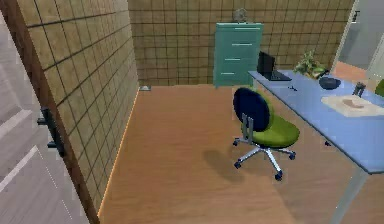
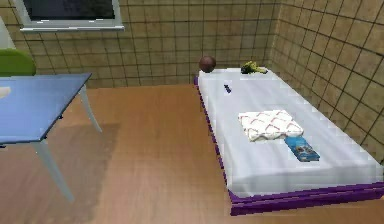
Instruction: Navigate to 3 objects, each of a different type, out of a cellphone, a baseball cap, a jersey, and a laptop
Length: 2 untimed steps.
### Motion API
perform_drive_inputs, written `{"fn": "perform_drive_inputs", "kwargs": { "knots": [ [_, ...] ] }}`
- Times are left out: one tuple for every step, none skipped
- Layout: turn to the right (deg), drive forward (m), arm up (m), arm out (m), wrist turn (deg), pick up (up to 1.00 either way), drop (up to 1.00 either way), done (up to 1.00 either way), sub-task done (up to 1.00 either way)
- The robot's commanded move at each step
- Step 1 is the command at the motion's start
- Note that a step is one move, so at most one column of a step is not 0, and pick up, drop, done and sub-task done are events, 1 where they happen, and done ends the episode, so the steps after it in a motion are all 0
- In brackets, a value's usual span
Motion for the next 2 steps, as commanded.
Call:
{"fn": "perform_drive_inputs", "kwargs": {
  "knots": [
    [0.0, 1.0, 0.0, 0.0, 0.0, 0.0, 0.0, 0.0, 0.0],
    [0.0, 1.0, 0.0, 0.0, 0.0, 0.0, 0.0, 0.0, 0.0]
  ]
}}
